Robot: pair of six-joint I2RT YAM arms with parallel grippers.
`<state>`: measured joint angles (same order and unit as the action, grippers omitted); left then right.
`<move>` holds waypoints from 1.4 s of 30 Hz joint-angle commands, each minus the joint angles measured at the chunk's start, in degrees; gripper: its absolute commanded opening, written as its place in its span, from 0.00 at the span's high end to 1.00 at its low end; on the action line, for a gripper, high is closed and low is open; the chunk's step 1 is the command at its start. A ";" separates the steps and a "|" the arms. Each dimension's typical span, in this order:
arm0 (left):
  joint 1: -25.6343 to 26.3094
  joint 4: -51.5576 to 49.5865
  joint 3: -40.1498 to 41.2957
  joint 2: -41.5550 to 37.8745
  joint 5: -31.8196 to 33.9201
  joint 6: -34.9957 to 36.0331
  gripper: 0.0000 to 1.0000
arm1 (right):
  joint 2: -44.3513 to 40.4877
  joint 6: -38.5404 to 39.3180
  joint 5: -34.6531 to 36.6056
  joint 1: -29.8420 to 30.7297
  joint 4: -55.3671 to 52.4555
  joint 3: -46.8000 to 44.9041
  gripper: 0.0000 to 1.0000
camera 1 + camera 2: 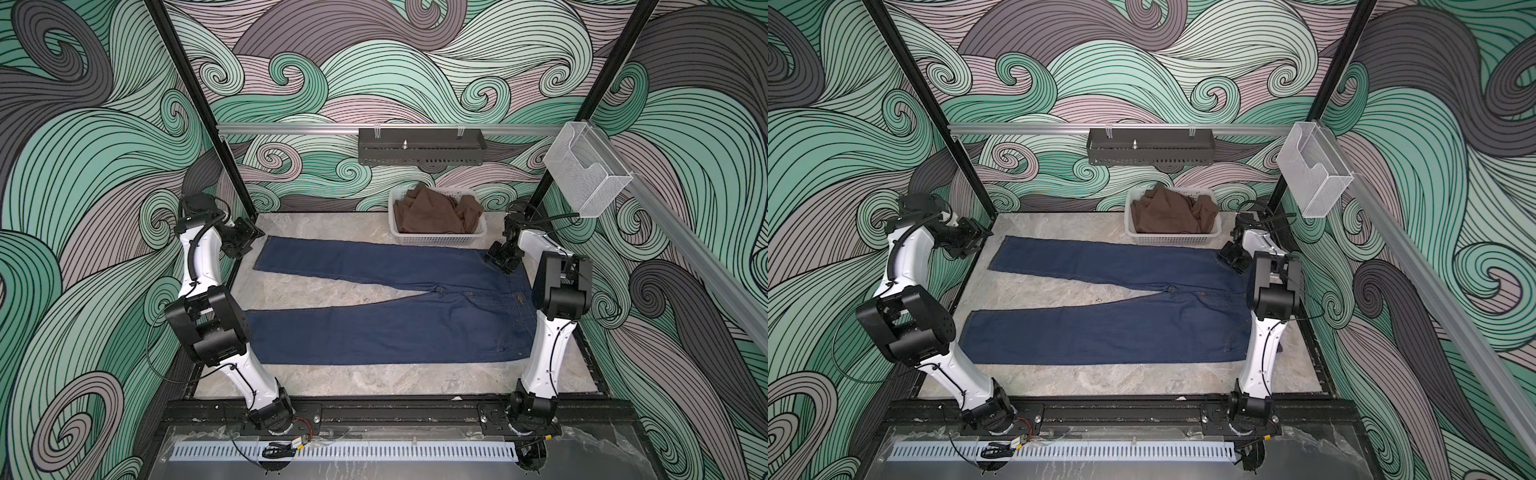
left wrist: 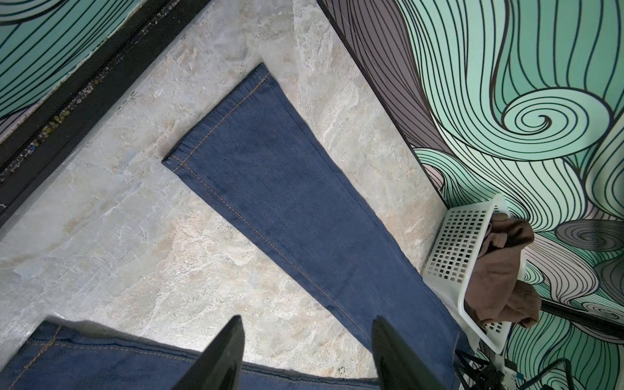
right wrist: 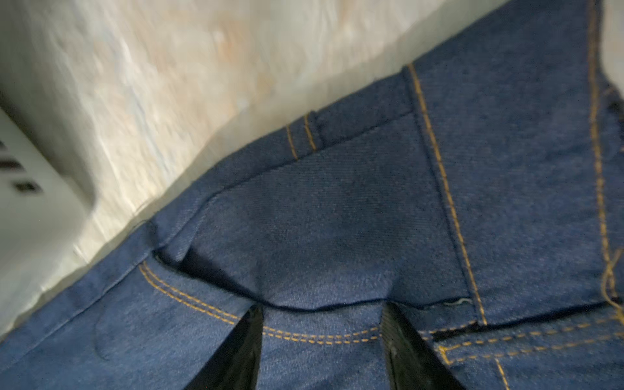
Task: Fold and stack the trousers
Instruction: Move the trousers to the center of the table.
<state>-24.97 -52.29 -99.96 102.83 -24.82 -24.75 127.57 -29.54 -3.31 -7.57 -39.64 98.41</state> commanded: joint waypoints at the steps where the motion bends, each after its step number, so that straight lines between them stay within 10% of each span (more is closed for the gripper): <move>1: 0.18 -0.25 -1.29 -0.84 -0.97 -0.74 0.37 | 3.53 0.95 -0.54 -0.44 0.03 1.93 0.43; 18: 0.08 2.35 16.83 -15.31 1.87 -7.48 0.39 | -28.14 -1.88 -0.59 0.26 -5.47 -18.62 0.27; 42: 0.00 10.55 37.93 -11.41 3.47 -17.79 0.40 | -32.02 -12.16 -1.94 2.61 -3.49 -33.17 0.28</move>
<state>-24.99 -44.45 -62.52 90.06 -21.45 -41.74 94.06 -39.97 -4.51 -5.26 -44.47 65.80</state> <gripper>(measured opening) 0.600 0.719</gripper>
